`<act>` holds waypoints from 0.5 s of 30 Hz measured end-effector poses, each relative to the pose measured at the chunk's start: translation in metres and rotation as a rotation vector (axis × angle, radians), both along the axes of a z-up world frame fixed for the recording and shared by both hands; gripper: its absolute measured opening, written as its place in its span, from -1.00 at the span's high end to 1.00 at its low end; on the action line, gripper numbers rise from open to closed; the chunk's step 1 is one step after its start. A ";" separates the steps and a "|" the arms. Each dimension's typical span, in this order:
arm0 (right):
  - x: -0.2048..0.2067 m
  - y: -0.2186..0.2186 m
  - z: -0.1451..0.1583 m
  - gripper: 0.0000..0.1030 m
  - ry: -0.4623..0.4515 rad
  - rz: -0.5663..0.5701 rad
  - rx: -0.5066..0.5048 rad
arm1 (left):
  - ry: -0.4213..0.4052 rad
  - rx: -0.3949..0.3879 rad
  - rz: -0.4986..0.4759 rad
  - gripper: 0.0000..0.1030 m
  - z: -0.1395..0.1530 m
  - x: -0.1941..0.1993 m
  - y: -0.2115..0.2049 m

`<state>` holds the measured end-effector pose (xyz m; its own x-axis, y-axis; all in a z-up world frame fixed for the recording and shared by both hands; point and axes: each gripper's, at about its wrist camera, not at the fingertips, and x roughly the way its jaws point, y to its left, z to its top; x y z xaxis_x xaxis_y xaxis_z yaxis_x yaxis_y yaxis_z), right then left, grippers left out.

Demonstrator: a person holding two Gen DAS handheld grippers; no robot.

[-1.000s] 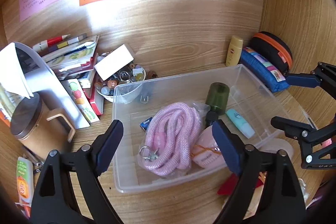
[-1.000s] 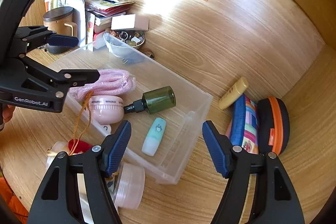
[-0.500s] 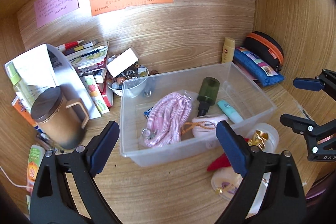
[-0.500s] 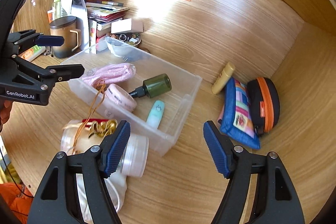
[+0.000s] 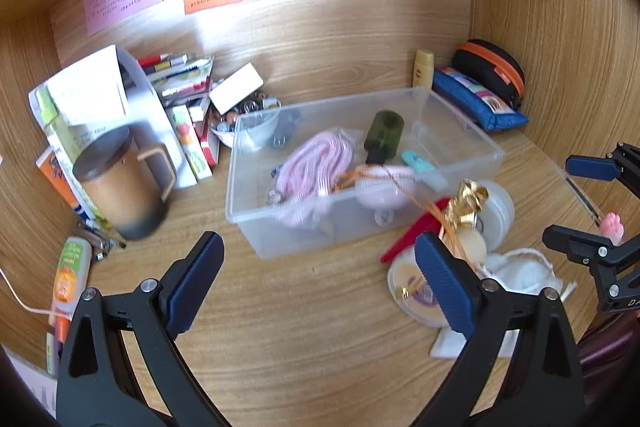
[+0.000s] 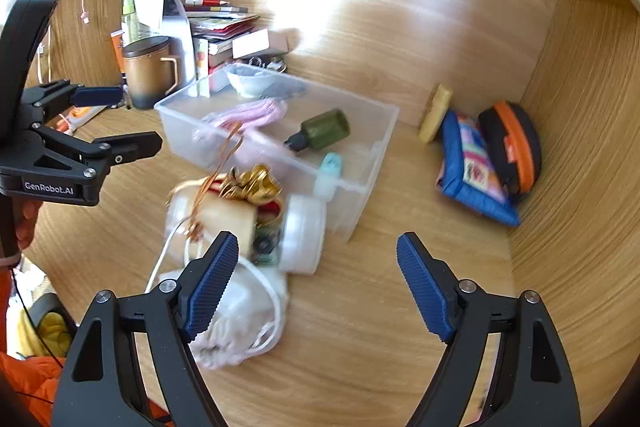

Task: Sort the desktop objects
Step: 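Withdraw both grippers toward the white drawstring bag and beige jar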

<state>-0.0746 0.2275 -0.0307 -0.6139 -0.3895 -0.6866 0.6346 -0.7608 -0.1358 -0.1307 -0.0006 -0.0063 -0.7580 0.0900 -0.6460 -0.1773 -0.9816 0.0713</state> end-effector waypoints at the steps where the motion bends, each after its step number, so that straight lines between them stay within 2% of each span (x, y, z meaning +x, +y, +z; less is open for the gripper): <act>1: 0.003 0.000 -0.002 -0.54 -0.008 0.000 -0.005 | -0.005 0.003 0.001 -0.89 -0.003 0.002 -0.001; 15: 0.036 -0.007 -0.029 -0.61 -0.098 0.050 -0.068 | -0.091 0.036 0.023 -0.89 -0.036 0.029 -0.008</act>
<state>-0.0385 0.2205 -0.0593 -0.5237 -0.4652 -0.7136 0.6795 -0.7334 -0.0206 -0.1022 -0.0088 -0.0420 -0.6984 0.0976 -0.7091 -0.1592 -0.9870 0.0208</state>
